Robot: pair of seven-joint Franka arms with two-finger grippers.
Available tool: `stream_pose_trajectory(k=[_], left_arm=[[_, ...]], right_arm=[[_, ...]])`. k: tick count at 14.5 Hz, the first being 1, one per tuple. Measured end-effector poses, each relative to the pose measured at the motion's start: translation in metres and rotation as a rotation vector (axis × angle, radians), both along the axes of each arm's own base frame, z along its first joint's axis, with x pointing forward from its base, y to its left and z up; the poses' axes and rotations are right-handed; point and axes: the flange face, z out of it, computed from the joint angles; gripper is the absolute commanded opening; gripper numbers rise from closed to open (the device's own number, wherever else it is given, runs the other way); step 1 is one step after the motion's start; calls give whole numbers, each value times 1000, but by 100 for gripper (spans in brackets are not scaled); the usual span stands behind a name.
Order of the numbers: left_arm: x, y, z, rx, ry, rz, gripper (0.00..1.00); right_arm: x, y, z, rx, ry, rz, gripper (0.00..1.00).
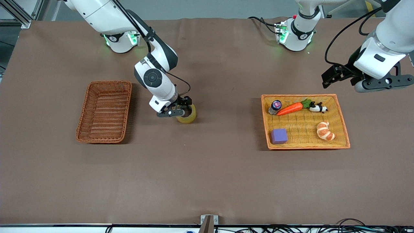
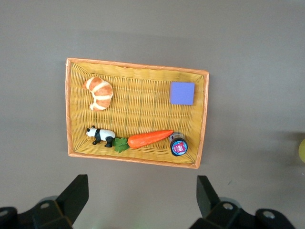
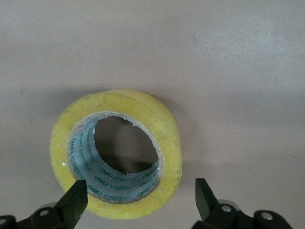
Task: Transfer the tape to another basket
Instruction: 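Grasp the tape roll with the right gripper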
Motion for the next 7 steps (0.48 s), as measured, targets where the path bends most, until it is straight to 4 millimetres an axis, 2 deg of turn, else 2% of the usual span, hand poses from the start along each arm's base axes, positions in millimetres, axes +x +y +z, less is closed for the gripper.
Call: stream_pose_trajectory(k=[4,6,7], left_arm=[[6,-1,-17,-1,14,-1,99],[7,-2,-18,-8,15,0,98],[7,-2,-18,-11,10,0,98]], right_arm=[[1,-4,-12,-28,-1,-23,96],[2,-4,-19,-24,4,-44,79],[3,-3,-23,-20,5,-54,65]])
